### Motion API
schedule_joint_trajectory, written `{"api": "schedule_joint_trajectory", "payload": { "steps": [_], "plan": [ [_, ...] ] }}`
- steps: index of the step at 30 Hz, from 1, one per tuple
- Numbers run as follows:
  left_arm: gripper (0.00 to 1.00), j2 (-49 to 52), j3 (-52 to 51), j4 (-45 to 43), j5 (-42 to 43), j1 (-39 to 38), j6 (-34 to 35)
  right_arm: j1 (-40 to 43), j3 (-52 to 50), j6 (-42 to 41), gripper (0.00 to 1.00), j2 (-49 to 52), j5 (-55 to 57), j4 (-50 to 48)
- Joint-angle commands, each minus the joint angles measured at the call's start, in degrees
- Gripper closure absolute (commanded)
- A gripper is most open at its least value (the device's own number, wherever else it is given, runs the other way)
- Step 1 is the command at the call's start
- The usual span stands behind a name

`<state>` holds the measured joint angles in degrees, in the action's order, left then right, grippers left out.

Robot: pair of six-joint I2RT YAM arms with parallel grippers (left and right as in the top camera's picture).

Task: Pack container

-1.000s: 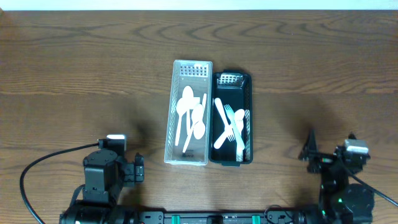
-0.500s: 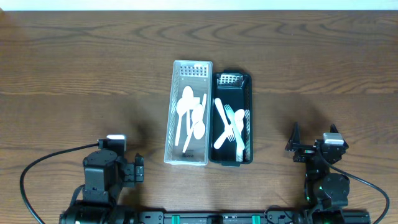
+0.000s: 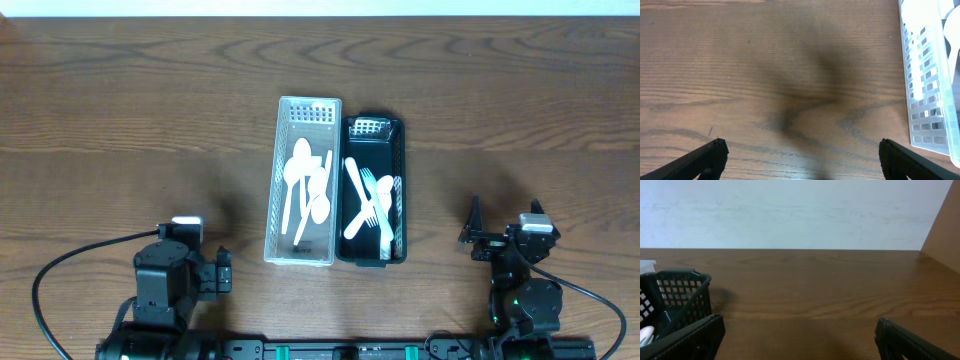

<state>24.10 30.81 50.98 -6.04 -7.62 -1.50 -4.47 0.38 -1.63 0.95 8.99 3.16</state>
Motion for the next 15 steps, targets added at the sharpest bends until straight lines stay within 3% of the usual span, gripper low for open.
{"api": "schedule_joint_trajectory", "payload": {
  "steps": [1,15],
  "plan": [
    [0.02,-0.26,0.00,-0.02,-0.48,-0.13,0.07,-0.33,-0.07,1.05,0.01,-0.46,-0.22,0.26],
    [0.02,-0.81,0.00,0.83,-0.66,1.09,0.07,-0.33,-0.07,1.05,0.01,-0.46,-0.22,0.26]
  ]
}}
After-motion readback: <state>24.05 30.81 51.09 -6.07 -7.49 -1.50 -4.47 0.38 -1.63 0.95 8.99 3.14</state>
